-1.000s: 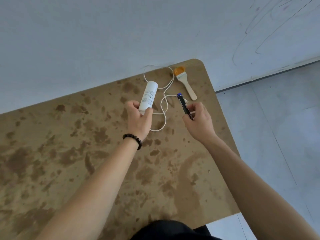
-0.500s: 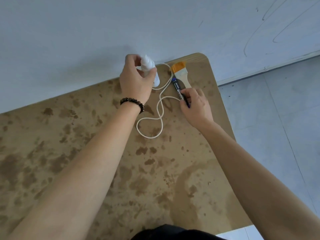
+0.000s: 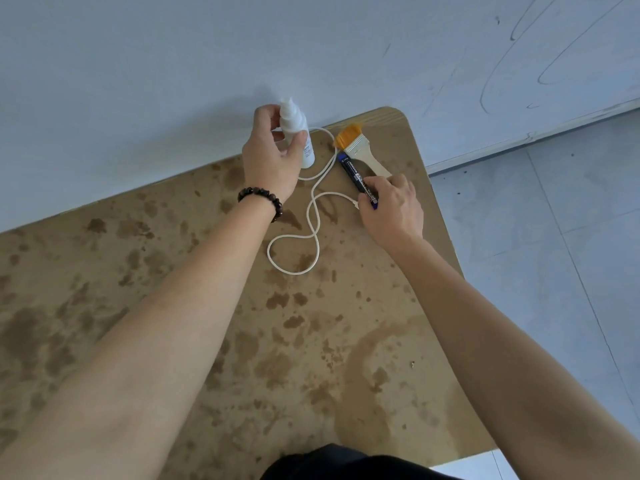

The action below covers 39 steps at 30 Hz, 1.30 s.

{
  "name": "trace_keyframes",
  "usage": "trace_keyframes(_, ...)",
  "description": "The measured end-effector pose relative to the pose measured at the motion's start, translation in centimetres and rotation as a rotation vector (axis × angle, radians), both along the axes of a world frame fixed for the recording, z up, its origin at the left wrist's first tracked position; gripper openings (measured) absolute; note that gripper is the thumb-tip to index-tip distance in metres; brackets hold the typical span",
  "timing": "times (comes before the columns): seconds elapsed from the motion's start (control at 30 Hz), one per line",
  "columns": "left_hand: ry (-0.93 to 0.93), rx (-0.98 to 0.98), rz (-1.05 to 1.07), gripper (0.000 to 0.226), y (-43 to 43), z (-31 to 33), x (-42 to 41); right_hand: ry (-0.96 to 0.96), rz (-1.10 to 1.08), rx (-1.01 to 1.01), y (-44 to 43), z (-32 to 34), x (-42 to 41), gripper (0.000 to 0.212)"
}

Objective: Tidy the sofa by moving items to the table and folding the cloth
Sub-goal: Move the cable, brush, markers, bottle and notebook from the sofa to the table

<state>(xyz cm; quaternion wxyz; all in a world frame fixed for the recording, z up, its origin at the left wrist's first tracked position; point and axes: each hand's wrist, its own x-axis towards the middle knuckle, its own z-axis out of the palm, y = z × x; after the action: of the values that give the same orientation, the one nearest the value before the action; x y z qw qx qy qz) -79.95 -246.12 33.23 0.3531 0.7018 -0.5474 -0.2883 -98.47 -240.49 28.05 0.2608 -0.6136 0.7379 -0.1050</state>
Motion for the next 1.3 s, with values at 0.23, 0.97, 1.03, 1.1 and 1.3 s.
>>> trace_keyframes(0.23,-0.159,0.129,-0.158,0.056,1.3,1.9,1.0,-0.087,0.067,0.122,2.2,2.6,-1.2,0.051)
trace_keyframes(0.97,0.087,0.223,1.005,0.04,59.1,14.5,3.6,-0.469,0.569,0.145,34.6,13.8,4.0,0.062)
trace_keyframes(1.03,0.078,0.128,1.087,0.038,63.4,15.8,3.3,-0.498,0.663,0.097,37.1,15.3,6.1,0.061)
trace_keyframes(1.1,0.057,0.052,1.18,0.044,68.7,16.5,2.5,-0.526,0.767,0.061,40.7,16.7,8.4,0.061)
trace_keyframes(1.3,0.101,-0.105,1.488,0.052,88.6,15.7,-2.4,-0.595,1.153,0.01,57.2,18.4,12.8,0.059)
